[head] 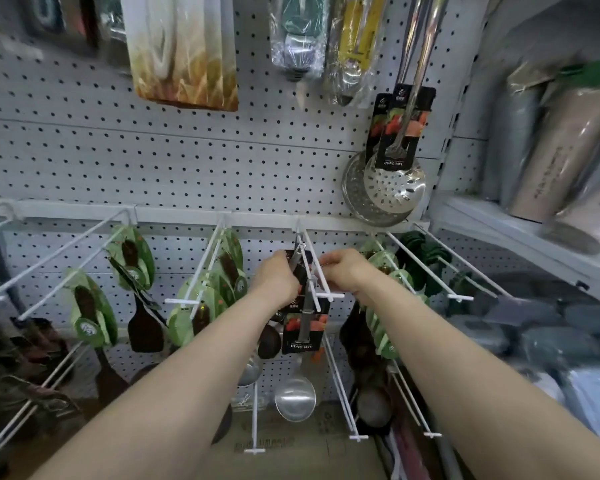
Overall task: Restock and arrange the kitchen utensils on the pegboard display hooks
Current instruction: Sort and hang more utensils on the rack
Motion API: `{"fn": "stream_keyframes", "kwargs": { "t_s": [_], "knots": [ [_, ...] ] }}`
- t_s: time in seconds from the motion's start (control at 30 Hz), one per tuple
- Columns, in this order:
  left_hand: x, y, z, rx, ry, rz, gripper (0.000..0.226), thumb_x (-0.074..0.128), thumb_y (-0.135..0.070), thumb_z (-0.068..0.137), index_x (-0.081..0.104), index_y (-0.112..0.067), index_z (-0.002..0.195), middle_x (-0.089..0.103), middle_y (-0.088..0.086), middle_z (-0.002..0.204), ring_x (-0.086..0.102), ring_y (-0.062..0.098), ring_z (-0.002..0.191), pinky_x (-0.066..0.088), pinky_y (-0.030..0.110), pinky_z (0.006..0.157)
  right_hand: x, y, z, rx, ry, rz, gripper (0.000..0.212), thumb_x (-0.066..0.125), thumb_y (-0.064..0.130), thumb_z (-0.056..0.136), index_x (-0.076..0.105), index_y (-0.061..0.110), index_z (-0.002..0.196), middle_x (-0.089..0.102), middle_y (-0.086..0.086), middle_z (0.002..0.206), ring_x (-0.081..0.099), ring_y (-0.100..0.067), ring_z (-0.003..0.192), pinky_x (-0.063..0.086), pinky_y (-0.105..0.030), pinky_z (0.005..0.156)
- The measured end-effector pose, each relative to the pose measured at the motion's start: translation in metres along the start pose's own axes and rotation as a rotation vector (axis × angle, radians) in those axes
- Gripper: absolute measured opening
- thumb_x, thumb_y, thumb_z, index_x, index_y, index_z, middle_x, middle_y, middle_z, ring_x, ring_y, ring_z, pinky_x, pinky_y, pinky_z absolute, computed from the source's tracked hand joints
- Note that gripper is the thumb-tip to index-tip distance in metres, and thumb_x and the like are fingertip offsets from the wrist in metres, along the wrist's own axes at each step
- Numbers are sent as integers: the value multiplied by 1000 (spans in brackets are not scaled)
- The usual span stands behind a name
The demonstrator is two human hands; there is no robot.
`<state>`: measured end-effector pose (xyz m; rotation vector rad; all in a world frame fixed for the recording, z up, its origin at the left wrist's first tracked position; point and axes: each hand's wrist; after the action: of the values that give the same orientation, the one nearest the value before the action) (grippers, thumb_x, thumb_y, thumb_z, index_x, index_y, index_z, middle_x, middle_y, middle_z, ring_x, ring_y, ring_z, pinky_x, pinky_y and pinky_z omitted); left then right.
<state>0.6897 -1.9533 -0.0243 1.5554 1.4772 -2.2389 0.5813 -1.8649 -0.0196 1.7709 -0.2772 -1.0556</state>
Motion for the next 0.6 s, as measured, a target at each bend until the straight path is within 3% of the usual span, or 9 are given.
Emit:
{"fn": "stream_keyframes", "kwargs": {
  "t_s": [0.13, 0.27, 0.33, 0.43, 0.53, 0.6],
  "knots": [
    [15, 11, 10, -16, -63, -119, 34, 49, -4, 94, 50, -15, 126, 59, 8, 120, 56, 22, 97, 44, 32, 78, 4, -9, 19, 20, 46, 75, 27, 67, 8, 91, 66, 4, 118, 70, -16, 106, 65, -19, 78, 56, -21, 64],
    [21, 25, 21, -59, -67, -215, 46, 48, -9, 98, 39, -14, 143, 52, 7, 138, 52, 26, 122, 44, 33, 95, 5, -13, 19, 36, 32, 190, 15, 55, 3, 97, 64, 8, 107, 70, -7, 90, 64, -17, 77, 57, -28, 70],
    [24, 35, 26, -69, -41, -234, 47, 50, -9, 98, 39, -12, 143, 50, 8, 140, 50, 26, 125, 41, 35, 101, 9, -20, 11, 32, 71, 190, 21, 46, -1, 99, 63, 8, 107, 67, -5, 82, 61, -15, 70, 54, -26, 66],
    [34, 48, 27, -97, -7, -259, 50, 55, -8, 95, 40, -11, 142, 53, 10, 138, 50, 27, 125, 40, 37, 104, 19, -43, -6, 27, 113, 232, 27, 45, -4, 96, 67, 4, 108, 71, -7, 88, 65, -15, 74, 55, -23, 64],
    [43, 61, 24, -98, -1, -260, 50, 63, -6, 90, 47, -12, 137, 57, 9, 132, 54, 28, 121, 43, 39, 103, 27, -70, -27, 41, 199, 268, 35, 42, -8, 96, 69, 13, 99, 72, 3, 71, 67, -4, 61, 49, -15, 54],
    [47, 67, 21, -117, -5, -283, 50, 64, -5, 89, 48, -14, 136, 59, 8, 128, 55, 28, 119, 44, 41, 102, 33, -85, -35, 48, 269, 202, 35, 53, -9, 86, 69, 19, 102, 74, 1, 85, 70, -9, 80, 51, -18, 65]
  ]
}}
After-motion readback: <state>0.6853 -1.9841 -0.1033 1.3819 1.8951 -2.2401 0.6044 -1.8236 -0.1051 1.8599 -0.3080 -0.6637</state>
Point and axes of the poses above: each hand's wrist, its own z-axis towards the middle knuckle, its own x-axis out of the palm, y = z × x
